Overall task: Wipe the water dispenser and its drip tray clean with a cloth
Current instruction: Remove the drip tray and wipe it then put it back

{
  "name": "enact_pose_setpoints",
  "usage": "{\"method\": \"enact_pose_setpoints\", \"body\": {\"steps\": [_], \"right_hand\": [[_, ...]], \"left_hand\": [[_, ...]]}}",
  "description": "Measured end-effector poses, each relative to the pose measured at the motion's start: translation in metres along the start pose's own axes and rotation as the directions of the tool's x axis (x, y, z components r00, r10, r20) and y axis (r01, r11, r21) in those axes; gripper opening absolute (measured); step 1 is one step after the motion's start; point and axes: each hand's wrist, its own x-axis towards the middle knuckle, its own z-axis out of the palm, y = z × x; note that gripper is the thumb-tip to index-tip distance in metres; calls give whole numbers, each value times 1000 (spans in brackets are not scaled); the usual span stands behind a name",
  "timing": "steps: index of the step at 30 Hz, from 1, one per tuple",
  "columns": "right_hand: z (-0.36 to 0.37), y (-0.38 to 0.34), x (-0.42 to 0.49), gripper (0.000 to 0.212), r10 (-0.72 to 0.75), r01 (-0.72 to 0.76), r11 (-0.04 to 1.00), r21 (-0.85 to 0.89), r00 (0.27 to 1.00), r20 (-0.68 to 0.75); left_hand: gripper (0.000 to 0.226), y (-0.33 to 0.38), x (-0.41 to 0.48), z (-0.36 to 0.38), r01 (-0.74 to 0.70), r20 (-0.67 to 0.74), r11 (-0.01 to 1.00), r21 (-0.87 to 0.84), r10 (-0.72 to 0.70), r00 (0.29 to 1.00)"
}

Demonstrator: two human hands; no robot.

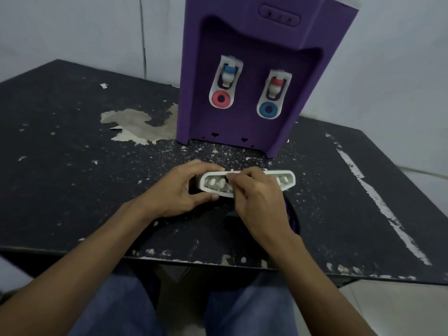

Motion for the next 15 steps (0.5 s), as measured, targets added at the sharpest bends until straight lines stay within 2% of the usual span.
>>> {"method": "enact_pose_setpoints", "body": {"steps": [5,7,11,15], "right_hand": [[2,8,10,21,-82,83,996,-15,994,73],[2,10,13,24,-92,89,995,33,992,83],[-1,8,21,17,4,-20,984,179,996,89],[-5,9,24,17,61,-113,956,271,980,190]], "left_hand": [[55,2,1,-1,8,9,1000,14,-8,1000],[55,1,0,0,7,11,1000,23,-8,1000],[54,0,0,-1,19,11,1000,15,-19,1000],[56,1,-1,-1,39,2,999,0,-39,999]]}}
